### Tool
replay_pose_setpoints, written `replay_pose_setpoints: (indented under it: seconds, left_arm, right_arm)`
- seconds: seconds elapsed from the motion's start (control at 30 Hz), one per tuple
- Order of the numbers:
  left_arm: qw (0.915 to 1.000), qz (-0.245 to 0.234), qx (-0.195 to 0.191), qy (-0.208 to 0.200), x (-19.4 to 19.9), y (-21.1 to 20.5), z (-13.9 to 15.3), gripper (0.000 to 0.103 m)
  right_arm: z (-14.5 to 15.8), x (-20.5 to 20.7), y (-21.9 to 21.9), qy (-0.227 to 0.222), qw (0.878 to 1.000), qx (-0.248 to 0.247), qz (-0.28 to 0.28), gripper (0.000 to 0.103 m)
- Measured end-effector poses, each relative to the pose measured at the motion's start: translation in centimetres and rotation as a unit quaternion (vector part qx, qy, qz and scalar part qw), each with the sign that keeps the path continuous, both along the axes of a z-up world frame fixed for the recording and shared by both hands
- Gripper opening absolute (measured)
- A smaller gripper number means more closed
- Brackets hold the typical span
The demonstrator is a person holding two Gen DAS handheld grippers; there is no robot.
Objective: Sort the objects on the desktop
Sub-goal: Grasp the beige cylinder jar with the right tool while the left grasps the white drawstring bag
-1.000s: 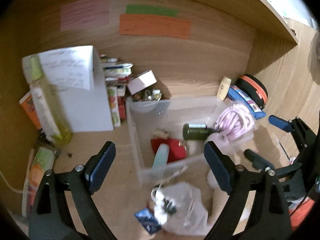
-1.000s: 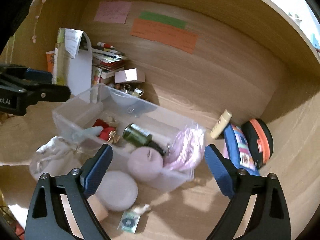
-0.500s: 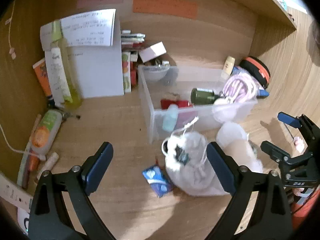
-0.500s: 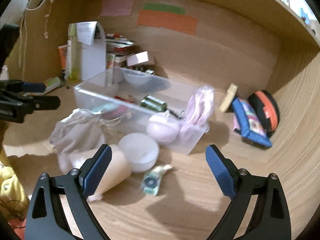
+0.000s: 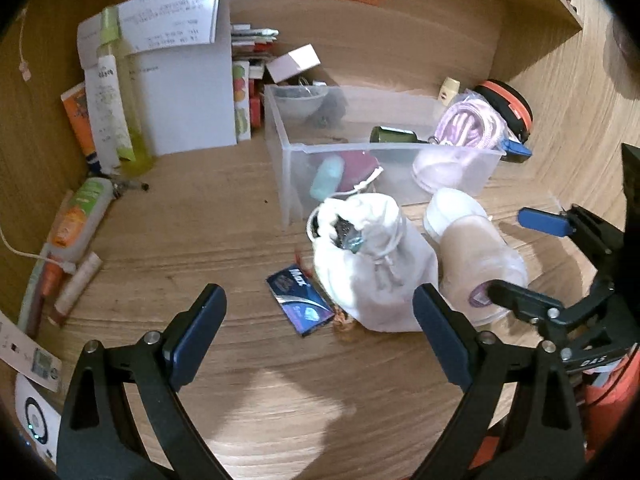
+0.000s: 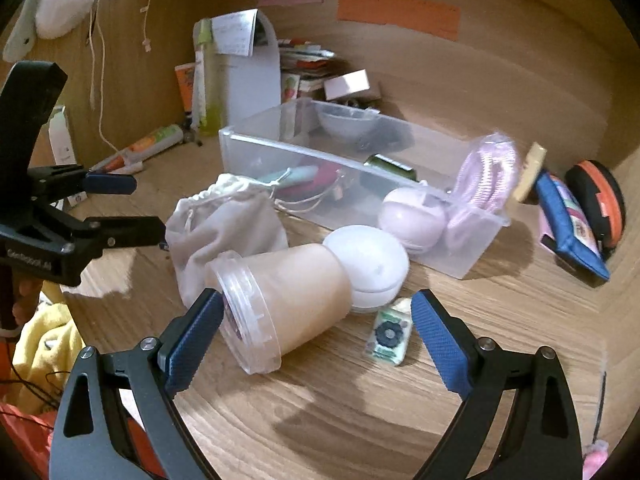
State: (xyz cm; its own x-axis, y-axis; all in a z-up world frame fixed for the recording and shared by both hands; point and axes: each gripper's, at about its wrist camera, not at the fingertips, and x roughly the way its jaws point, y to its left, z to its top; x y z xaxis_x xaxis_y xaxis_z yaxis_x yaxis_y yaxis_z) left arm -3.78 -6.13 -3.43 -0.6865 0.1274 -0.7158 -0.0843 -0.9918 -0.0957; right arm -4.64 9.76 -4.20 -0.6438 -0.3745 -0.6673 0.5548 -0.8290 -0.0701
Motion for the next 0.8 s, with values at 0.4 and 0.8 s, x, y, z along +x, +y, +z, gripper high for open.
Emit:
replay_pose_setpoints:
  seconds: [0.4, 0.8]
  left_arm:
    - [0.9996, -0.006, 0.015, -0.025, -3.2, 1.1, -0.8, 0.095]
    - [0.9979, -0.032, 0.016, -0.055, -5.5, 3.1, -1.9, 0.095]
  right_arm:
    - [-1.1, -1.5, -2.2, -0.037, 0.998, 0.003, 0.055, 0.072]
    - [-0.3, 0.2, 0.7, -0.036, 0.998, -0.017, 0.048, 0.062]
